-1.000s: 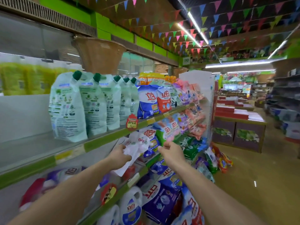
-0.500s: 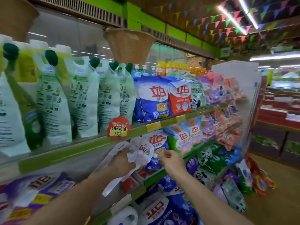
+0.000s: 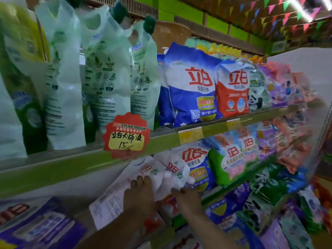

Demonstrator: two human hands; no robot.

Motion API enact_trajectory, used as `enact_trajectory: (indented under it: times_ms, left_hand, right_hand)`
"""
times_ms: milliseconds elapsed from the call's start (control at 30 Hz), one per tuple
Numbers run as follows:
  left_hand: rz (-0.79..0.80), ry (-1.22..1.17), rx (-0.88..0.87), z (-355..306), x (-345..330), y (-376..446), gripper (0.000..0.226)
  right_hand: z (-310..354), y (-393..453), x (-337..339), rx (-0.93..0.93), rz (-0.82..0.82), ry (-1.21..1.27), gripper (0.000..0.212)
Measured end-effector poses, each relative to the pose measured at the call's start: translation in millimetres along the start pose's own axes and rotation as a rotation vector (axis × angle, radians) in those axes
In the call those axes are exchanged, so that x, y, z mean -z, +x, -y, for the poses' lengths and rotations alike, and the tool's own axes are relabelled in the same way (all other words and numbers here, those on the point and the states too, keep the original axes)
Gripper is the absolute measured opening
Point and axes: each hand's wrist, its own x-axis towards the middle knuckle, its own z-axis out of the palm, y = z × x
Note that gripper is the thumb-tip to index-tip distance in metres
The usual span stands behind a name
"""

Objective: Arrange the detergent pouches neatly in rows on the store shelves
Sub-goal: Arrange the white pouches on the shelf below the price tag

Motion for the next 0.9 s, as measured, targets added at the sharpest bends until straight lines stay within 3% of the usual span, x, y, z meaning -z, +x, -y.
enact_trajectory:
  times_ms: [100, 200, 367, 500, 667, 900]
  left_hand:
    - [-0.025, 0.077, 0.037, 3.9, -13.8, -2.7, 0.062]
    - [-0.068, 0.055, 0.070, 12.4, -18.9, -5.2, 0.044]
    - [-0.148, -0.214, 0.165, 19.5, -13.3, -6.7, 0.026]
    - [-0.291, -0.497, 0.207, 36.2, -7.3, -9.5, 0.057]
    - [-0.419, -0.689, 0.427, 65.3, 16.2, -23.8, 0.025]
    - [-0.541, -0.770, 0.522, 106.3, 26.3, -62.8, 0.015]
  right_hand:
    - [-12.0, 14.0, -10.0, -0.122, 0.019, 0.159, 0.034]
    - [-18.6, 25.8, -15.2, -0.068, 0.003, 0.301, 0.023]
    - [-18.9, 34.2, -21.6, -0.021, -0.026, 0.469, 0.015]
    - [-16.9, 34.6, -31.9, 0.057, -0.096, 0.435, 0.030]
    - [12.6, 19.6, -48.8, 0.260, -0.050, 0.304, 0.025]
    - [31.8, -15.8, -63.9, 0.636, -0.041, 0.102, 0.040]
